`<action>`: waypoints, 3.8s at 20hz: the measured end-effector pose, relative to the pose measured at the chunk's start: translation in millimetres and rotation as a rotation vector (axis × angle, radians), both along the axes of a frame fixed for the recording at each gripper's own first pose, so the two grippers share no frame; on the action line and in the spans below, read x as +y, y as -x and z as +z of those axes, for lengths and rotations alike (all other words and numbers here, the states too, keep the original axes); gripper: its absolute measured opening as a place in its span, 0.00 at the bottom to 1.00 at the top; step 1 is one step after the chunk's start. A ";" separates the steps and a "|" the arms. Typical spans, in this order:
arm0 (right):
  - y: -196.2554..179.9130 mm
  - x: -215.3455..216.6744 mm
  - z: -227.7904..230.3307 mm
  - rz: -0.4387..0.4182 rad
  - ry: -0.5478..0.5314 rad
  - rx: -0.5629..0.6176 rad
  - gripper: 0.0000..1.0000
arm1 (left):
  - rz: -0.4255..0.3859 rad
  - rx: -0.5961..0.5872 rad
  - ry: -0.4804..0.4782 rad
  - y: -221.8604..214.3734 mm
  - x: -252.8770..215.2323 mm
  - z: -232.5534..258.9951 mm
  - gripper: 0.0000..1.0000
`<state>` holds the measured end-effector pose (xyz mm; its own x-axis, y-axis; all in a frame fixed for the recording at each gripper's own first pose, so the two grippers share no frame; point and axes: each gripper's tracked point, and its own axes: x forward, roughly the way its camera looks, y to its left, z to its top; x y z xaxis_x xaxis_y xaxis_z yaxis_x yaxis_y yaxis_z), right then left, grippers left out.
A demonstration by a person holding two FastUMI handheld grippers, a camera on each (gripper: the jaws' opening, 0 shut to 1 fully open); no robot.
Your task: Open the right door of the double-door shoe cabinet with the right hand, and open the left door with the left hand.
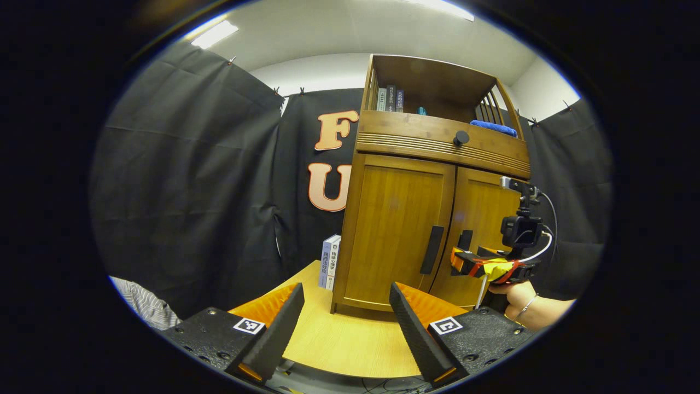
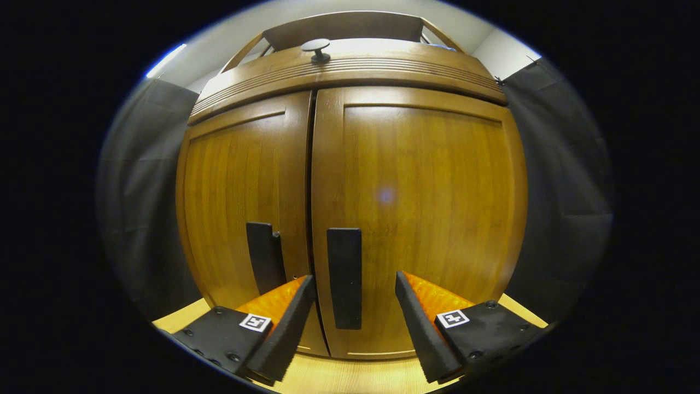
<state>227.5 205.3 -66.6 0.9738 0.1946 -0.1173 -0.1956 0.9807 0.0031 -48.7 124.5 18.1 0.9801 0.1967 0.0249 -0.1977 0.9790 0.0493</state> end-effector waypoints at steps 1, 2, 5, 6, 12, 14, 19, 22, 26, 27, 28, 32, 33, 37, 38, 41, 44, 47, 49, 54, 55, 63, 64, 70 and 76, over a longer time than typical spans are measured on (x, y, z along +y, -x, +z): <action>-4.7 2.0 -3.8 0.000 -0.005 0.013 0.84 | 0.002 0.001 0.001 1.5 0.7 -0.5 0.95; -7.3 2.6 -6.5 -0.001 -0.013 0.025 0.80 | 0.003 0.003 0.001 2.1 1.1 -0.3 0.93; -13.9 4.2 -12.0 -0.005 -0.028 0.043 0.67 | 0.013 0.006 0.000 4.5 5.3 -0.4 0.95; -16.3 5.1 -13.7 0.001 -0.034 0.045 0.58 | 0.016 0.007 -0.001 5.6 6.4 -0.3 0.95; -16.6 9.0 -19.4 0.009 -0.013 0.064 0.43 | 0.019 0.012 -0.002 8.5 7.2 -1.6 0.95; -14.9 9.0 -19.1 0.013 -0.019 0.072 0.29 | 0.011 0.012 -0.002 7.1 4.7 -2.3 0.92; 3.3 2.7 -20.1 0.039 0.026 0.062 0.27 | -0.012 0.013 -0.004 4.6 -5.2 -2.1 0.92; 17.7 -3.0 -18.0 0.029 0.007 0.061 0.27 | -0.020 0.005 -0.005 3.8 -8.3 0.9 0.92; 42.4 -15.2 -15.5 0.011 -0.010 0.070 0.21 | -0.022 0.010 -0.015 6.2 -10.2 -0.5 0.95; 46.1 -17.3 -14.3 0.010 -0.011 0.070 0.17 | -0.024 0.011 -0.015 6.6 -11.9 -0.6 0.94; 51.3 -21.3 -13.6 0.012 -0.015 0.073 0.24 | -0.027 0.013 -0.013 6.4 -12.8 -1.3 0.92; 77.0 -38.2 -10.7 0.017 -0.031 0.084 0.20 | -0.040 0.018 -0.008 9.2 -18.5 -3.9 0.92; 81.3 -41.7 -10.1 0.017 -0.031 0.084 0.20 | -0.047 0.018 -0.007 9.2 -21.4 -4.1 0.92; 100.2 -59.1 -8.0 0.005 -0.039 0.086 0.20 | -0.077 0.021 -0.009 7.5 -33.2 -5.5 0.92; 106.3 -64.3 -8.9 -0.003 -0.040 0.084 0.20 | -0.083 0.021 -0.011 7.7 -36.0 -5.2 0.92; 123.0 -85.0 -8.2 -0.031 -0.031 0.076 0.20 | -0.102 0.023 -0.014 7.1 -43.4 -7.5 0.92; 140.5 -110.8 -6.4 -0.062 -0.033 0.081 0.19 | -0.132 0.031 -0.013 4.8 -54.5 -10.7 0.92; 151.5 -132.7 -4.8 -0.108 -0.027 0.067 0.08 | -0.163 0.038 -0.023 0.5 -66.5 -14.0 0.92; 155.8 -143.9 -4.5 -0.116 -0.009 0.068 0.06 | -0.184 0.043 -0.025 -1.0 -75.0 -17.0 0.92; 174.1 -167.6 -1.2 -0.138 -0.019 0.077 0.04 | -0.228 0.040 -0.031 -3.4 -96.0 -17.4 0.92; 175.7 -172.5 -1.3 -0.141 -0.018 0.078 0.04 | -0.235 0.041 -0.031 -4.6 -100.3 -18.5 0.92; 182.3 -204.8 1.0 -0.157 -0.025 0.085 0.04 | -0.265 0.046 -0.052 -15.4 -128.4 -21.8 0.95; 183.6 -207.5 1.3 -0.154 -0.024 0.085 0.04 | -0.267 0.046 -0.054 -16.9 -132.3 -22.5 0.95; 190.1 -226.1 2.8 -0.132 -0.015 0.083 0.08 | -0.284 0.053 -0.062 -25.3 -164.2 -28.4 0.95; 190.9 -261.2 2.8 -0.137 -0.038 0.101 0.03 | -0.303 0.047 -0.049 -40.8 -202.0 -29.0 0.92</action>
<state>36.5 -55.9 -63.7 0.9752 0.0671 -0.2110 -0.0571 0.9969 0.0533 -8.0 -77.5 -10.8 0.9943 -0.1047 -0.0197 0.1061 0.9893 0.1001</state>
